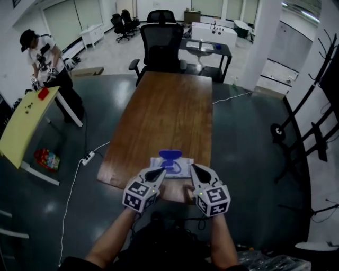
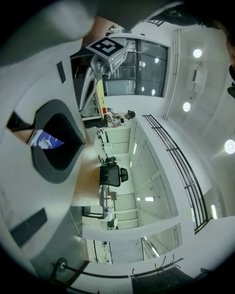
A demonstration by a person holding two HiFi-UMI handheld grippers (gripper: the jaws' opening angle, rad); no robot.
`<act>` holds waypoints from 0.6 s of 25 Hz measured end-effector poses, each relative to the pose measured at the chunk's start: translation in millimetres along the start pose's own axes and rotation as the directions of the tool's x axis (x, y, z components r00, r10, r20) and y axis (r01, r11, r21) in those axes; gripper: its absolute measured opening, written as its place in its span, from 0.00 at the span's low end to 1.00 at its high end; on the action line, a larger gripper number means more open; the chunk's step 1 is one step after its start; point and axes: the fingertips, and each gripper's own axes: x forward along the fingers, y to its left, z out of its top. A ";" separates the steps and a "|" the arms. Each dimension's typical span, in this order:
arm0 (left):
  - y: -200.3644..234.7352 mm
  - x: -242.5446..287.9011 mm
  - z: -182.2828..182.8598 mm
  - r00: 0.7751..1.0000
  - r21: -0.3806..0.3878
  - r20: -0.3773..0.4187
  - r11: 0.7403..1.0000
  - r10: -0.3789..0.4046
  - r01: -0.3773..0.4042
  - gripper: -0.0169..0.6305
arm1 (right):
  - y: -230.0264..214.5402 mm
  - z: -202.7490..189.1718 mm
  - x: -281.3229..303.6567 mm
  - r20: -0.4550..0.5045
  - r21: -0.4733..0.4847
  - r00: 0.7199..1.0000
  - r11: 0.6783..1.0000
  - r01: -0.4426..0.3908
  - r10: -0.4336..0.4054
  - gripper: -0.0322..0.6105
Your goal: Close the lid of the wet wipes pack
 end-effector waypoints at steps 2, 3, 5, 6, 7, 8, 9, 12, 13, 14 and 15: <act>8.0 2.2 -0.2 1.000 -0.007 -0.002 1.000 0.014 -0.014 0.04 | 0.5 -5.8 9.2 -0.026 0.000 1.000 1.000 -0.016 0.016 0.07; 13.2 4.2 -0.8 1.000 -0.010 -0.005 1.000 0.018 -0.018 0.04 | 1.1 -9.0 13.7 -0.041 -0.002 0.999 1.000 -0.022 0.022 0.07; 24.0 11.4 0.8 1.000 -0.013 -0.002 1.000 0.018 -0.018 0.04 | 0.3 -14.9 23.1 -0.073 -0.015 0.997 1.000 -0.026 0.025 0.07; 29.0 16.5 0.6 1.000 -0.018 -0.004 1.000 0.016 -0.016 0.04 | -1.3 -18.0 28.1 -0.090 -0.021 0.996 0.999 -0.025 0.023 0.07; 33.6 22.2 -1.3 1.000 -0.026 -0.010 1.000 0.012 -0.013 0.04 | -3.4 -21.5 33.0 -0.109 -0.024 0.994 0.999 -0.024 0.021 0.07; 38.1 28.2 -3.6 1.000 -0.032 -0.017 0.999 0.008 -0.009 0.04 | -5.8 -25.8 37.9 -0.130 -0.026 0.991 0.999 -0.022 0.019 0.07; 43.0 34.4 -5.0 1.000 -0.036 -0.020 0.999 0.004 -0.004 0.04 | -8.4 -30.6 42.6 -0.152 -0.027 0.988 0.999 -0.019 0.015 0.07; 62.1 52.1 -4.2 1.000 -0.033 -0.019 0.999 -0.006 0.005 0.04 | -15.3 -41.7 54.9 -0.204 -0.039 0.979 0.999 0.000 -0.008 0.07; 68.9 57.8 -2.6 1.000 -0.031 -0.020 0.999 -0.010 0.010 0.04 | -17.0 -43.0 58.1 -0.215 -0.047 0.976 0.999 0.005 -0.015 0.07; 75.1 63.2 -1.2 1.000 -0.029 -0.023 0.999 -0.018 0.017 0.04 | -18.1 -44.3 60.6 -0.228 -0.054 0.973 0.998 0.009 -0.022 0.07; 80.6 68.2 -0.5 0.999 -0.029 -0.031 0.999 -0.028 0.027 0.04 | -18.4 -46.2 62.4 -0.241 -0.057 0.970 0.998 0.014 -0.028 0.07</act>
